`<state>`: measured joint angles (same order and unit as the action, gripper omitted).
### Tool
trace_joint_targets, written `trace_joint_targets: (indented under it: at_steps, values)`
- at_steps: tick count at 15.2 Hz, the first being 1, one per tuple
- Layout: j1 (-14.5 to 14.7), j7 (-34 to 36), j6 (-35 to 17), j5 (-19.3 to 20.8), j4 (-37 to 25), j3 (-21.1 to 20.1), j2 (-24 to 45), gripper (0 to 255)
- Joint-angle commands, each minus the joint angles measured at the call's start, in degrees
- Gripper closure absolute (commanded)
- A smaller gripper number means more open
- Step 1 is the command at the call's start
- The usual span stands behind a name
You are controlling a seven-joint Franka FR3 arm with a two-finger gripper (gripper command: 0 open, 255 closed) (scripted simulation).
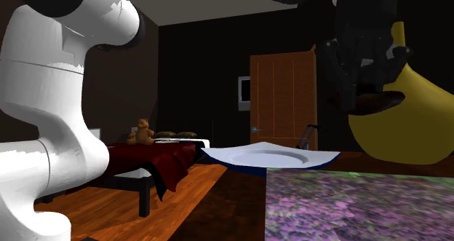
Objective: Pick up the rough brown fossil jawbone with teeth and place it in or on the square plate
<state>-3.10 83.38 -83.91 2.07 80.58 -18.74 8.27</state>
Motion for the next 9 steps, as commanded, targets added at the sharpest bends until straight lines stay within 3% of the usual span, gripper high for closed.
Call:
trace_joint_targets:
  at_steps: [1, 9]
  values:
    - [-0.6, -0.3, -1.9, -1.7, 7.2, 0.0, -5.6, 255]
    - [0.0, -1.5, -4.1, -7.9, 28.8, 0.8, -25.9, 255]
